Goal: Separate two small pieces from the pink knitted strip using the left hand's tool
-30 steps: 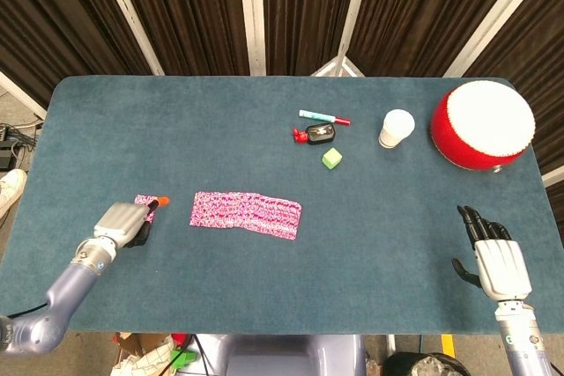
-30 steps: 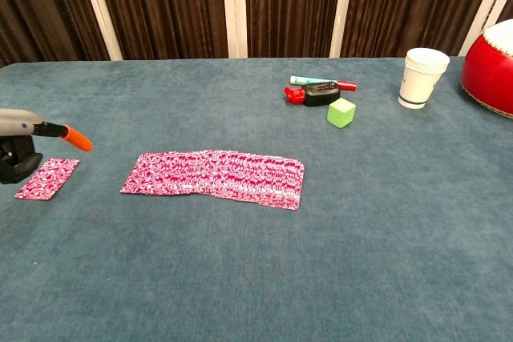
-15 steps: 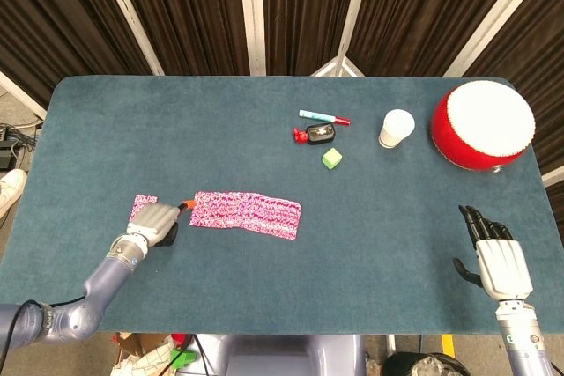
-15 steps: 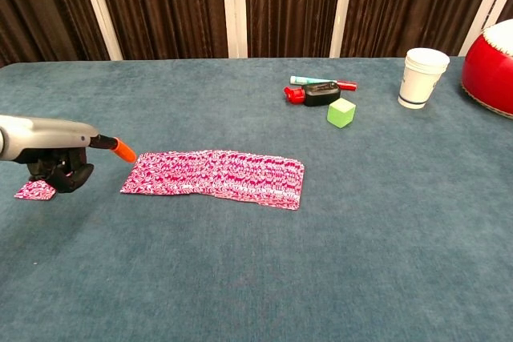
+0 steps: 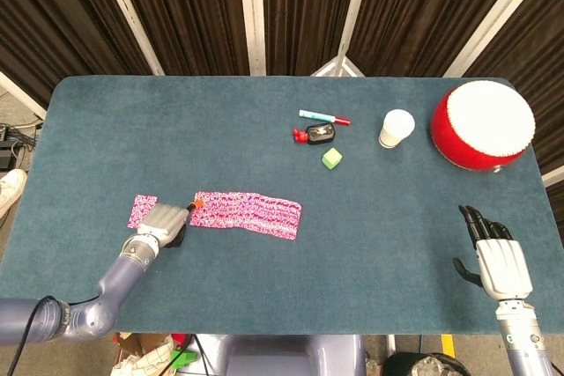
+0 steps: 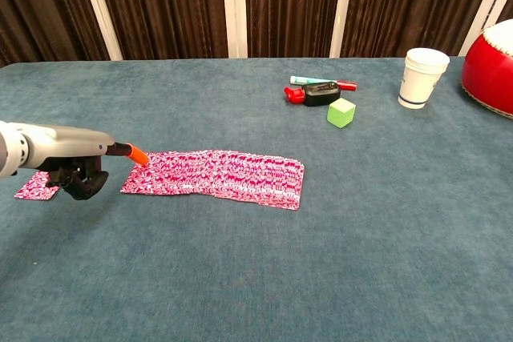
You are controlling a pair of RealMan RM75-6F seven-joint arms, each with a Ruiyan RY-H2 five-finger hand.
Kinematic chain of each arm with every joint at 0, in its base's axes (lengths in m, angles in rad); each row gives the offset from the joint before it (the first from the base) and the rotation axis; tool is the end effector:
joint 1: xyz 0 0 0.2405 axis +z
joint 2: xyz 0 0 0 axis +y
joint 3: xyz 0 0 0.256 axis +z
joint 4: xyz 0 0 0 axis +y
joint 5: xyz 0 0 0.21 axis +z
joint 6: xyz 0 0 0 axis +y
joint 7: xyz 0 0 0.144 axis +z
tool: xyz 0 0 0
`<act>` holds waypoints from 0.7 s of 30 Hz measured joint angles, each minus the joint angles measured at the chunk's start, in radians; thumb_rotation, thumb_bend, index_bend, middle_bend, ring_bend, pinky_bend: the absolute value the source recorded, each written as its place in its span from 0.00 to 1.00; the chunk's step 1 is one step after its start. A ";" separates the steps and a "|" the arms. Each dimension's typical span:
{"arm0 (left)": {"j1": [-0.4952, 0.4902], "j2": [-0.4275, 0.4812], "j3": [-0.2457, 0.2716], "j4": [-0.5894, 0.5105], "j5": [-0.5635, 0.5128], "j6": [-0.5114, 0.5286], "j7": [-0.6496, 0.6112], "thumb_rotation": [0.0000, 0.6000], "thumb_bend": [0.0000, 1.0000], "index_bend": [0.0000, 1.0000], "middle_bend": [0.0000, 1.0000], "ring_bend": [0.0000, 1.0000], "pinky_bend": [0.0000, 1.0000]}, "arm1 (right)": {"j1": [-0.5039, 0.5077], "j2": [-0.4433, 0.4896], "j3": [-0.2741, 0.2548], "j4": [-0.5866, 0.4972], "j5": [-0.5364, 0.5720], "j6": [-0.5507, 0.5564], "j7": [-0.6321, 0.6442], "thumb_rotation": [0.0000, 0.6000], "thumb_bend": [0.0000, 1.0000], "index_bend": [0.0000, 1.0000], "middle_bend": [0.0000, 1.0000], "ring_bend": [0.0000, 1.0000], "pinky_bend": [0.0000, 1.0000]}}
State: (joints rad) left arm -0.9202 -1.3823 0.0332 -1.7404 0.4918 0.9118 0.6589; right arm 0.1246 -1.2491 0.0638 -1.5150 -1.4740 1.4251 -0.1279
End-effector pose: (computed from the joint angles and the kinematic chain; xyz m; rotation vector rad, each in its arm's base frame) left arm -0.1821 0.3110 -0.0093 -1.9450 -1.1371 -0.3643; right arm -0.3157 -0.1969 0.1209 1.4402 -0.8551 0.8241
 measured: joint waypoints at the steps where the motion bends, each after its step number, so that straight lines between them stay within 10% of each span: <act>1: -0.002 -0.002 0.001 0.001 -0.005 0.000 0.002 1.00 1.00 0.10 0.84 0.81 0.72 | 0.000 0.000 0.000 0.000 0.000 0.000 0.001 1.00 0.28 0.01 0.15 0.23 0.24; 21: -0.061 -0.037 0.023 0.027 -0.124 0.001 0.066 1.00 1.00 0.10 0.84 0.81 0.72 | 0.001 0.000 0.001 0.001 -0.001 0.002 0.006 1.00 0.28 0.01 0.15 0.23 0.24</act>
State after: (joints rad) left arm -0.9816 -1.4190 0.0558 -1.7131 0.3682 0.9130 0.7252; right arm 0.1252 -1.2494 0.0651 -1.5140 -1.4752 1.4274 -0.1220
